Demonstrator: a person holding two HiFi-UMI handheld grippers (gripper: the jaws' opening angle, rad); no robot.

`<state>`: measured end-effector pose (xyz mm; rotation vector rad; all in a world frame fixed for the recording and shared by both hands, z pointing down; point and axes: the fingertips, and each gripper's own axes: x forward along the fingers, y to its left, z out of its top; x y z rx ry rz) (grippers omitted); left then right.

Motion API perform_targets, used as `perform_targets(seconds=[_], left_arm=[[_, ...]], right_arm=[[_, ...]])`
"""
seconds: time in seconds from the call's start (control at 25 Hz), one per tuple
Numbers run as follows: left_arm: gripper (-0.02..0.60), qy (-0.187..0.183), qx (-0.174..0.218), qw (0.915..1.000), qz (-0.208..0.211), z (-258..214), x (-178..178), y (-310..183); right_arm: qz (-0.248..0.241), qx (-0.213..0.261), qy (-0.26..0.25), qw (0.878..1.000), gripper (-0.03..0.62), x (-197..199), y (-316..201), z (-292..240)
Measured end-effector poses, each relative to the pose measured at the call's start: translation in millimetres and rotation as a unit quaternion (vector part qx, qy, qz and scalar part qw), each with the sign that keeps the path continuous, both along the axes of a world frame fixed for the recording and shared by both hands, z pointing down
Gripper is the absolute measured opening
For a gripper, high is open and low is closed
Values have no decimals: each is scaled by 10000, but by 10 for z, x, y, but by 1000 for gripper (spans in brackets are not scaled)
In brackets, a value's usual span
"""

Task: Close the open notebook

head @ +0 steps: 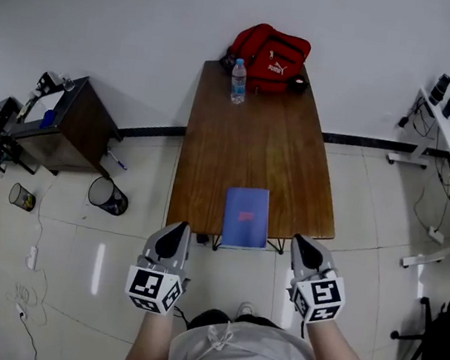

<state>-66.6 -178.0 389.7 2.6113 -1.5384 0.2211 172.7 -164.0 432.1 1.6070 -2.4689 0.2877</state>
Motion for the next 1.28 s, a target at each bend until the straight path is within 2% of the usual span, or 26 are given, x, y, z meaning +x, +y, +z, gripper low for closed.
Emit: perform_targets(seconds=[0.32, 0.68, 0.92, 1.12, 1.28], left_arm=[[6, 238, 27, 9996, 116, -4, -213, 490], [6, 322, -103, 9993, 161, 30, -694, 1495], [6, 280, -97, 9988, 391, -31, -885, 2144], [6, 369, -243, 9971, 618, 34, -930, 2598], [6, 260, -247, 9954, 891, 117, -884, 2854]], right_arm=[[-22, -69, 72, 9999, 6, -270, 448, 23], [-83, -117, 69, 9999, 6, -863, 1368, 36], [-1, -4, 170, 9999, 6, -1175, 2055, -71], [172, 110, 251, 9995, 6, -1302, 2557, -172], [232, 94, 330, 9991, 6, -1341, 2836, -139]])
